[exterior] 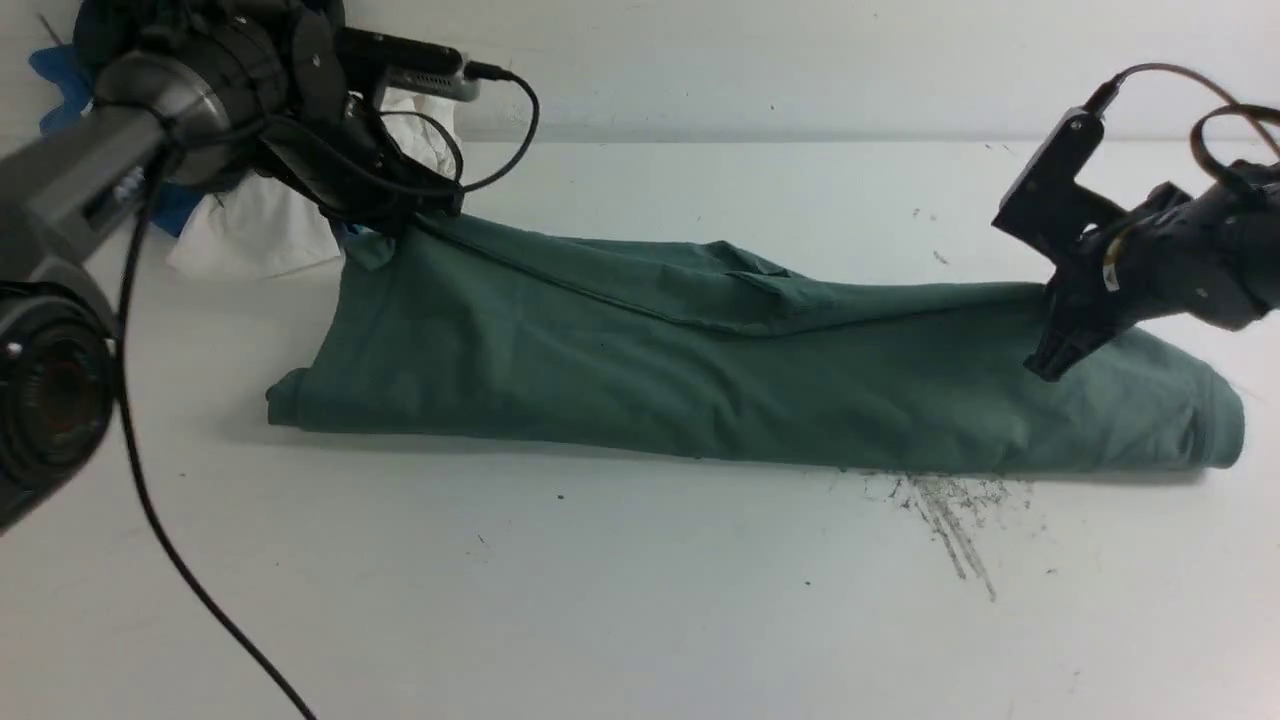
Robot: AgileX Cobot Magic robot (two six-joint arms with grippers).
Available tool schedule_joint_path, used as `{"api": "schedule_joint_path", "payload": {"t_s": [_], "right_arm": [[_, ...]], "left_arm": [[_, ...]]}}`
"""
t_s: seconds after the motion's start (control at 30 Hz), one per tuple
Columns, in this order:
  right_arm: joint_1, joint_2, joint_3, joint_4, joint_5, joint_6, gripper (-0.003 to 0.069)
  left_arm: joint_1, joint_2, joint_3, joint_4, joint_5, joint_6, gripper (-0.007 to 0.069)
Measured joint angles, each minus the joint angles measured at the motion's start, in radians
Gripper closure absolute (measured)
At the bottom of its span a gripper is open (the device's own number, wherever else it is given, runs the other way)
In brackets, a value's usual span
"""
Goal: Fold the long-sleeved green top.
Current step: Use both arms to drag the lower edge of the fabric forward and fold it over the upper edge
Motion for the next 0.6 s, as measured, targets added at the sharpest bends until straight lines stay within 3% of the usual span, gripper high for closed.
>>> {"api": "schedule_joint_path", "payload": {"t_s": [0.2, 0.23, 0.27, 0.37, 0.47, 0.53, 0.6], "right_arm": [[-0.011, 0.076, -0.105, 0.018, 0.029, 0.087, 0.0498], [-0.011, 0.077, -0.126, 0.019, 0.032, 0.125, 0.0442], [-0.011, 0.077, -0.132, 0.020, 0.033, 0.138, 0.0428], [-0.011, 0.065, -0.194, 0.021, 0.070, 0.268, 0.0330], [-0.007, 0.036, -0.237, 0.053, 0.133, 0.373, 0.0323], [0.001, 0.019, -0.248, 0.083, 0.162, 0.384, 0.0341], [0.028, -0.007, -0.260, 0.162, 0.197, 0.344, 0.0412]], "left_arm": [[0.000, 0.165, -0.215, 0.020, 0.094, -0.007, 0.0536], [0.000, 0.181, -0.246, 0.035, 0.110, -0.010, 0.0479], [0.000, 0.182, -0.254, 0.041, 0.111, -0.015, 0.0461], [0.000, 0.180, -0.325, 0.080, 0.134, -0.030, 0.0292], [0.000, 0.169, -0.393, 0.090, 0.193, -0.038, 0.0207], [-0.002, 0.163, -0.420, 0.091, 0.231, -0.037, 0.0197], [-0.010, 0.155, -0.453, 0.093, 0.280, -0.022, 0.0207]]}}
